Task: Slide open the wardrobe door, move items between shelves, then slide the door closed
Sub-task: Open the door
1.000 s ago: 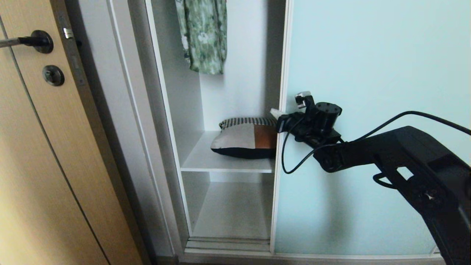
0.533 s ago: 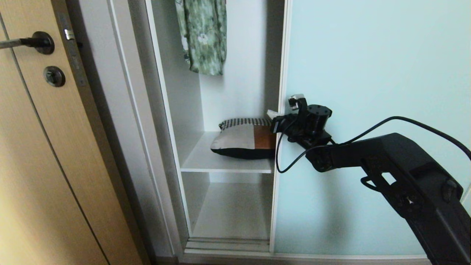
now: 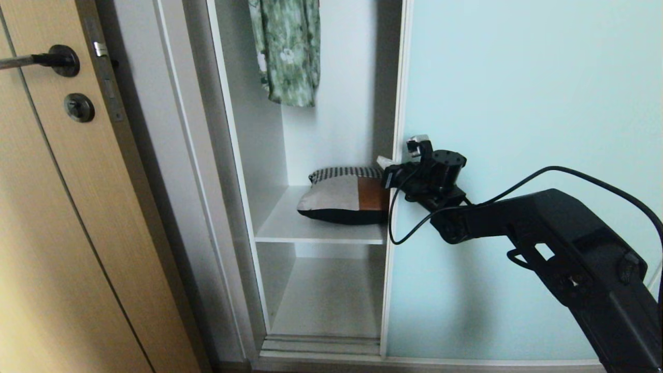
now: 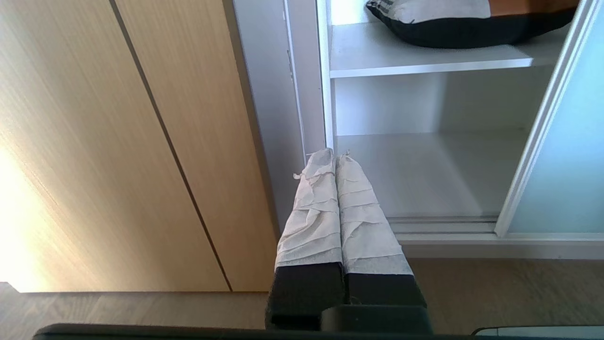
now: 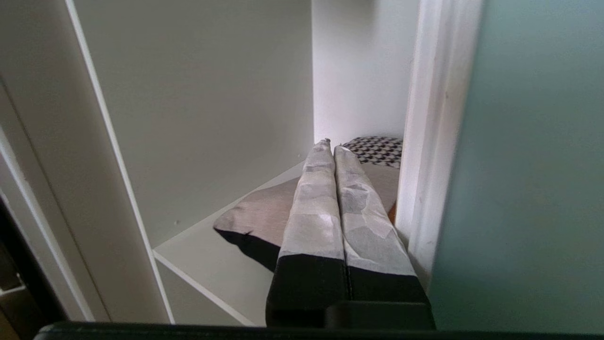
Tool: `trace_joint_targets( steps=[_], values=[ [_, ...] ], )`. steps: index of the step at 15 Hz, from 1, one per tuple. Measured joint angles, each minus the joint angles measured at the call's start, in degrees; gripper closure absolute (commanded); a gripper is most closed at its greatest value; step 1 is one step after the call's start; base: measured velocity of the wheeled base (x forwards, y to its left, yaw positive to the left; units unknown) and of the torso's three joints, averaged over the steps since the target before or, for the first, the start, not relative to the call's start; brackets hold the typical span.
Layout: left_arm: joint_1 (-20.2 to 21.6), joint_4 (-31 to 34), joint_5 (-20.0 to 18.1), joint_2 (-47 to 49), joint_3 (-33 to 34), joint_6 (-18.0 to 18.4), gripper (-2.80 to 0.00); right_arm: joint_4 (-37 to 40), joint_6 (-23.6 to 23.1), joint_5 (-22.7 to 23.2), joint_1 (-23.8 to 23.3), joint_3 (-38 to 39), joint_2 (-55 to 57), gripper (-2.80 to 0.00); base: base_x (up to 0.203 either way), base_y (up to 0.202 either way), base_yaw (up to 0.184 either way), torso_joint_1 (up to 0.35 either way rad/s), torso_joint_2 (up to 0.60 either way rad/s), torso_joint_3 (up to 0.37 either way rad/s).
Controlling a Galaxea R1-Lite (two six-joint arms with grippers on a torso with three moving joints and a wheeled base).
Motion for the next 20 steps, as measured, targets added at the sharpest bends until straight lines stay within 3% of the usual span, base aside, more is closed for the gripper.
trace_joint_targets(
  steps=[6,14,20],
  values=[
    [0.00,0.00,0.01,0.00,0.00,0.02,0.00,-2.55,0.08,-1.90,-2.53,2.16,-1.68,0.00,0.000,0.000,0.000,0.000,0.00,0.000],
    [0.00,0.00,0.01,0.00,0.00,0.02,0.00,-11.23,0.21,-1.63,-3.50,19.22,-10.09,0.00,0.000,0.000,0.000,0.000,0.00,0.000],
    [0.00,0.00,0.02,0.00,0.00,0.02,0.00,-14.96,4.49,-0.95,-3.06,27.99,-20.68,0.00,0.000,0.000,0.000,0.000,0.00,0.000]
  ],
)
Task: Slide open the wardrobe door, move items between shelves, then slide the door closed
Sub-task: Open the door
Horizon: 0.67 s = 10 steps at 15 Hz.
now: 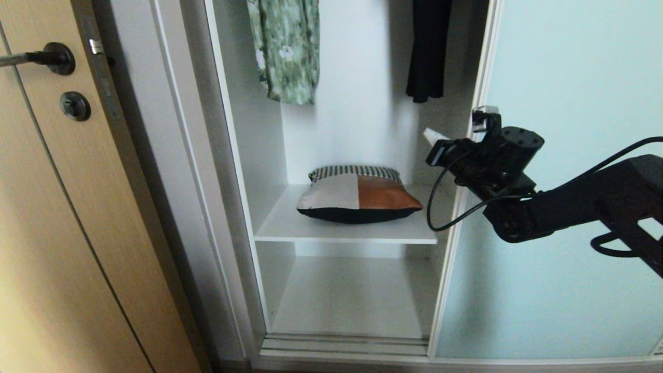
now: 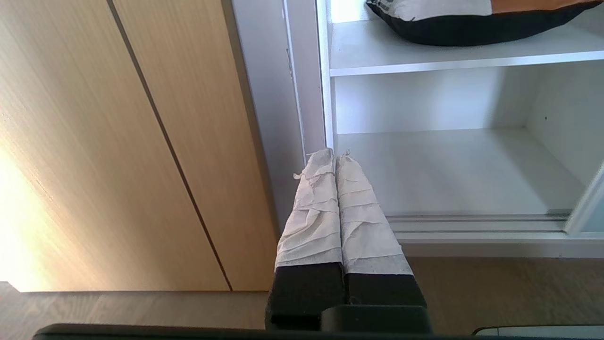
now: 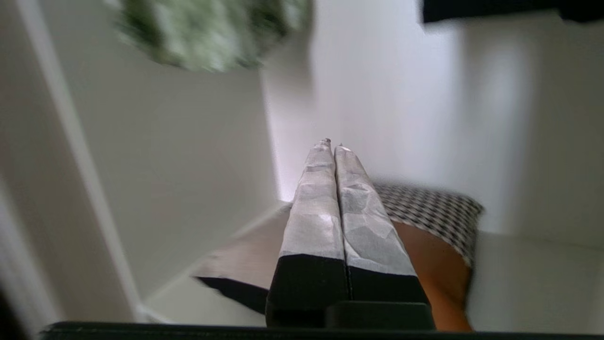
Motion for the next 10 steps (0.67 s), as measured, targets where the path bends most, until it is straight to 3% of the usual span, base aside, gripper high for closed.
trace_joint_targets(
  steps=[6,10],
  values=[
    [0.00,0.00,0.02,0.00,0.00,-0.02,0.00,-2.84,-1.00,2.38,-2.85,20.02,-19.61,0.00,0.000,0.000,0.000,0.000,0.00,0.000],
    [-0.02,0.00,-0.02,0.00,0.00,-0.02,0.00,-3.02,-4.57,3.87,-4.02,40.21,-34.62,0.00,0.000,0.000,0.000,0.000,0.00,0.000]
  ],
)
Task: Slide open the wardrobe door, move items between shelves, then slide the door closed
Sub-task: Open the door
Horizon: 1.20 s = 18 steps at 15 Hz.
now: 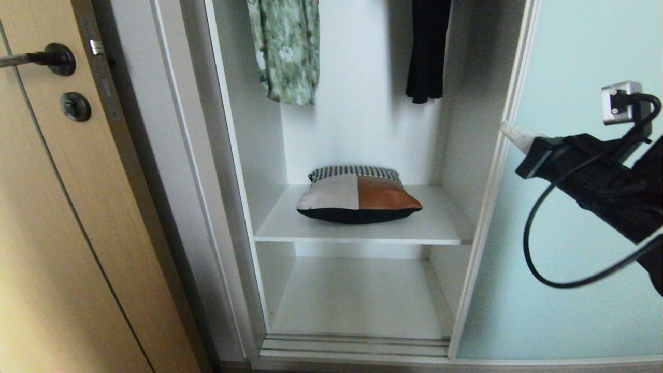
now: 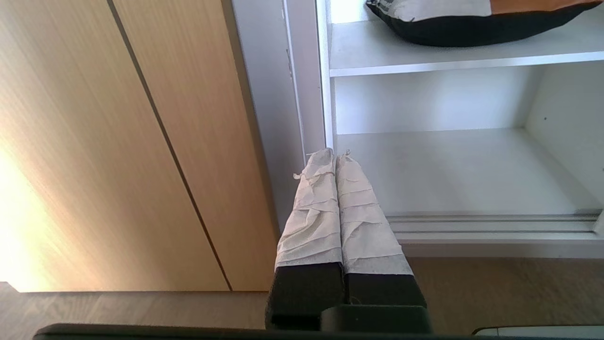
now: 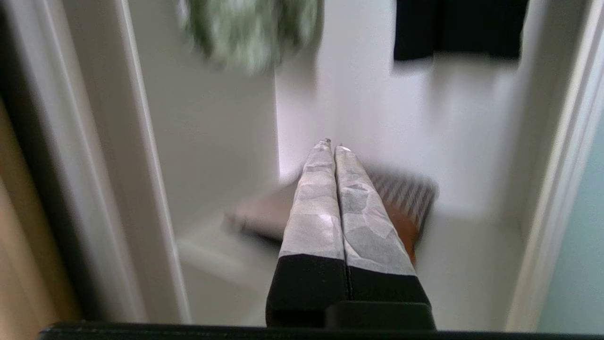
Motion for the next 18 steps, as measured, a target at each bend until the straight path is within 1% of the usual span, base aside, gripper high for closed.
trace_joint_targets(
  steps=[3,4,7,9,11,14,16,18],
  values=[
    [0.02,0.00,0.01,0.00,0.00,0.01,0.00,0.15,-1.64,0.11,-0.93,15.57,-11.90,0.00,0.000,0.000,0.000,0.000,0.00,0.000],
    [0.00,0.00,0.04,0.00,0.00,0.00,0.00,0.30,-1.89,0.32,-1.37,19.45,-15.89,0.00,0.000,0.000,0.000,0.000,0.00,0.000],
    [0.02,0.00,0.01,0.00,0.00,0.02,0.00,3.24,-2.31,1.12,-2.55,28.92,-29.05,0.00,0.000,0.000,0.000,0.000,0.00,0.000],
    [0.00,-0.01,0.01,0.00,0.00,0.00,0.00,7.41,-2.66,1.40,-2.94,34.61,-39.04,0.00,0.000,0.000,0.000,0.000,0.00,0.000],
    [0.02,0.00,0.00,0.00,0.00,0.00,0.00,12.27,-3.18,1.01,-2.94,38.46,-47.96,0.00,0.000,0.000,0.000,0.000,0.00,0.000],
    [0.02,0.00,0.01,0.00,0.00,0.00,0.00,24.74,-4.64,-1.00,-2.89,41.21,-61.91,0.00,0.000,0.000,0.000,0.000,0.00,0.000],
    [0.02,-0.02,0.00,0.00,0.00,-0.02,0.00,36.03,-6.38,-1.61,-3.88,41.93,-70.88,0.00,0.000,0.000,0.000,0.000,0.00,0.000],
    [0.02,0.00,0.01,0.00,0.00,0.02,0.00,48.68,-6.97,-2.24,-5.58,42.17,-79.08,0.00,0.000,0.000,0.000,0.000,0.00,0.000]
  ],
)
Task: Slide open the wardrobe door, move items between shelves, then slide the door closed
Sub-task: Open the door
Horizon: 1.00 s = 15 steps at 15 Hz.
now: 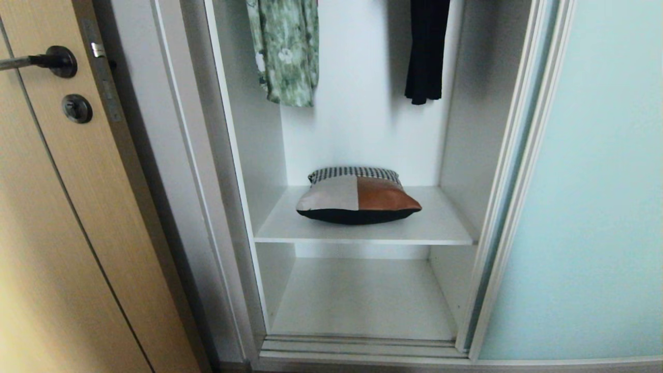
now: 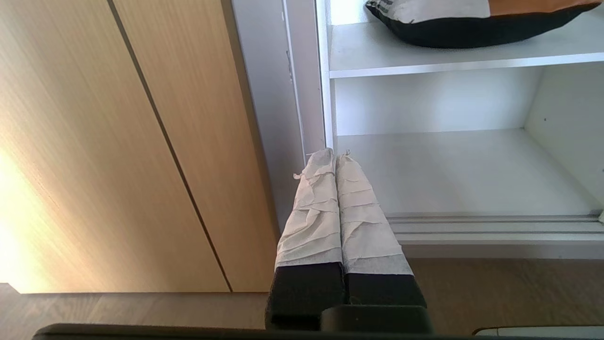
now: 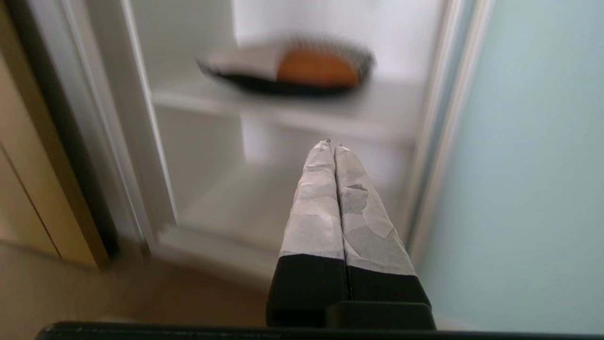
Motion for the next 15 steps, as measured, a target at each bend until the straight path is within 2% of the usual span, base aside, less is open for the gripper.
trace_joint_targets(
  steps=[2,4,7,9,13,14,15],
  values=[
    [0.00,0.00,0.04,0.00,0.00,-0.07,0.00,11.97,-0.06,-0.99,-1.07,-1.01,-7.02,0.00,0.000,0.000,0.000,0.000,0.00,0.000],
    [0.00,0.00,0.04,0.00,0.00,-0.10,0.00,21.60,3.17,-4.43,-1.67,-2.24,-11.45,0.00,0.000,0.000,0.000,0.000,0.00,0.000],
    [0.00,0.00,0.05,0.00,0.00,-0.13,0.00,26.54,10.17,-7.52,-1.95,-3.36,-13.91,0.00,0.000,0.000,0.000,0.000,0.00,0.000],
    [0.00,0.00,0.02,0.00,0.00,-0.10,0.00,25.16,7.43,-8.51,-1.99,-3.06,-14.48,0.00,0.000,0.000,0.000,0.000,0.00,0.000],
    [0.00,0.00,0.00,0.00,0.00,-0.10,0.00,22.69,-4.41,-4.02,-1.95,-2.88,-14.73,0.00,0.000,0.000,0.000,0.000,0.00,0.000],
    [0.00,0.00,0.05,0.00,0.00,-0.11,0.00,21.30,-5.59,-3.80,-1.92,-2.60,-14.70,0.00,0.000,0.000,0.000,0.000,0.00,0.000],
    [0.00,0.00,0.00,0.00,0.00,-0.11,0.00,21.87,-4.55,-3.75,-1.92,-2.73,-14.66,0.00,0.000,0.000,0.000,0.000,0.00,0.000]
  ],
)
